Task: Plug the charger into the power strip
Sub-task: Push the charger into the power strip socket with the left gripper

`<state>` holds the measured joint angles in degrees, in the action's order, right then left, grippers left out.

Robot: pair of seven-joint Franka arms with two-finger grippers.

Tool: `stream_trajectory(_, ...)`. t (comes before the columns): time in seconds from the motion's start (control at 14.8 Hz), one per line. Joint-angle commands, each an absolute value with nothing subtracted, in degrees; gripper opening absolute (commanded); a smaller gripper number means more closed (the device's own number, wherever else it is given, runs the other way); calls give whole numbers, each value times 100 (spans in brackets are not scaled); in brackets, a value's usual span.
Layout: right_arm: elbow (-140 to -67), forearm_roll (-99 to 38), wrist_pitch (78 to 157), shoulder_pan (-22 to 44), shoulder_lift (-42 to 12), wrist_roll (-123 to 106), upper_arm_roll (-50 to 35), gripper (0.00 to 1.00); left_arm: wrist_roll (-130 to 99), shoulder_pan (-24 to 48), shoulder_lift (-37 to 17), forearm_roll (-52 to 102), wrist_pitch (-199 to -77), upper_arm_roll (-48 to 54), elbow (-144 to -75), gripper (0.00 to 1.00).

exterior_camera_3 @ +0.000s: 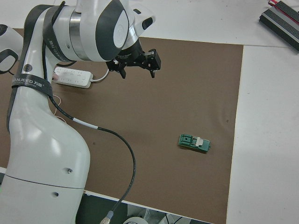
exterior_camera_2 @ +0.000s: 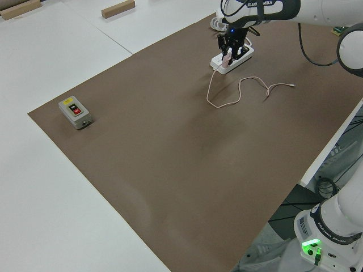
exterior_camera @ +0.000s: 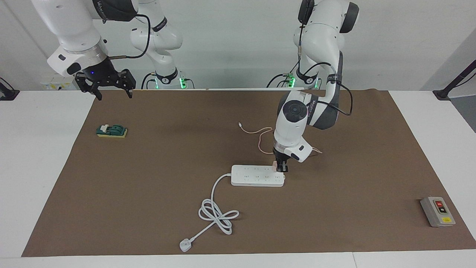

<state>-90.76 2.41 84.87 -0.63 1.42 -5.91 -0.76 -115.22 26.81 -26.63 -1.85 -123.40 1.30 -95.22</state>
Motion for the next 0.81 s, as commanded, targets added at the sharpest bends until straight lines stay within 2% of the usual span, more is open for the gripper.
stream_trajectory(0.0, -9053, 272, 8376, -158, 141, -703, -149, 100, -11628, 2996, -2987, -88, -12805, 70, -9809, 0)
stream_trajectory(0.75, -9053, 272, 8376, -158, 141, -703, -149, 100, -11549, 2936, -3217, -158, -12393, 79, -9343, 0)
